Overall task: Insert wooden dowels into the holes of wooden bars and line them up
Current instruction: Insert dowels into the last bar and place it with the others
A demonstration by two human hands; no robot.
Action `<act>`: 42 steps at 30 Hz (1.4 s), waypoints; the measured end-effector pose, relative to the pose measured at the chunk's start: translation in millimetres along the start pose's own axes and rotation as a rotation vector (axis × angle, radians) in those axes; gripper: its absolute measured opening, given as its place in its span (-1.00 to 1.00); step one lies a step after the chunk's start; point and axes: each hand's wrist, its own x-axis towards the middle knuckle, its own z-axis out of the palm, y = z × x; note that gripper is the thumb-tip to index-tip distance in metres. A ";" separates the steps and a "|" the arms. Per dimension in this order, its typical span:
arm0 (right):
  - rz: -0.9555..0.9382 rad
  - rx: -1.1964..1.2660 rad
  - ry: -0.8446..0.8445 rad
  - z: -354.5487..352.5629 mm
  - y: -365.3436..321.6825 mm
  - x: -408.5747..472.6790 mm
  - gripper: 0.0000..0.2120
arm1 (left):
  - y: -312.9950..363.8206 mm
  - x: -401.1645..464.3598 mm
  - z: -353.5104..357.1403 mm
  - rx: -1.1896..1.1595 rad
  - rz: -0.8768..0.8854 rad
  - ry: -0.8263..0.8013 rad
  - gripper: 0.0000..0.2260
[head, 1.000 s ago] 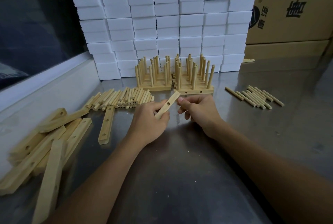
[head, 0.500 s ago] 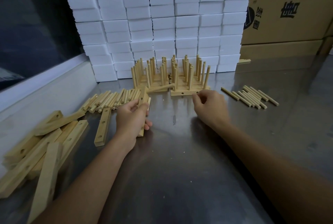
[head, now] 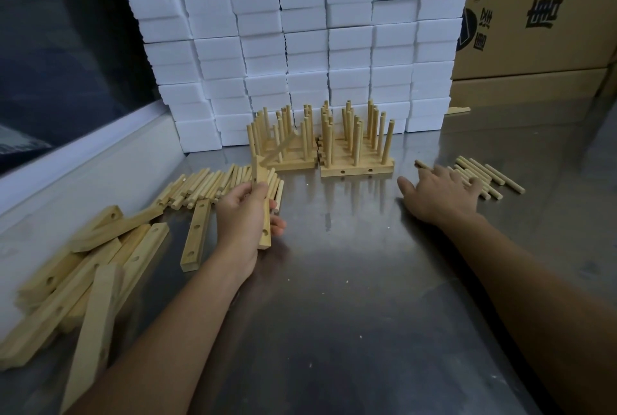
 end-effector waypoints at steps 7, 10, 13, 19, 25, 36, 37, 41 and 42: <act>0.079 0.037 0.142 2.7 3.2 6.1 -0.57 | 1.9 -2.0 0.1 0.010 -0.004 0.003 -0.92; 0.081 0.102 0.207 3.3 6.3 8.1 -0.73 | 1.6 -1.7 -0.1 0.021 0.006 0.005 -0.92; 0.096 0.174 0.242 2.8 7.9 7.4 -0.75 | 0.2 -1.0 -0.4 0.031 0.013 0.013 -0.91; 0.035 0.173 0.178 4.4 2.4 4.6 -0.80 | -0.2 -2.2 1.0 0.103 0.089 -0.024 -0.88; -0.144 0.176 0.101 6.9 -9.3 -1.0 -0.79 | 0.4 -3.1 -0.8 0.105 0.046 -0.061 -0.73; -0.300 0.482 0.300 6.3 -29.8 -28.0 -0.70 | 2.7 -8.4 8.8 0.055 0.008 -0.159 -0.89; -0.303 0.489 0.331 5.6 -29.3 -28.7 -0.70 | 2.9 -10.0 10.4 0.047 -0.006 -0.179 -0.88; -0.282 0.589 0.386 5.5 -28.9 -29.2 -0.68 | 3.3 -13.3 15.8 -0.010 -0.054 -0.238 -0.86; -0.275 0.630 0.383 6.2 -28.5 -27.6 -0.69 | 2.7 -13.6 17.1 -0.009 -0.056 -0.237 -0.83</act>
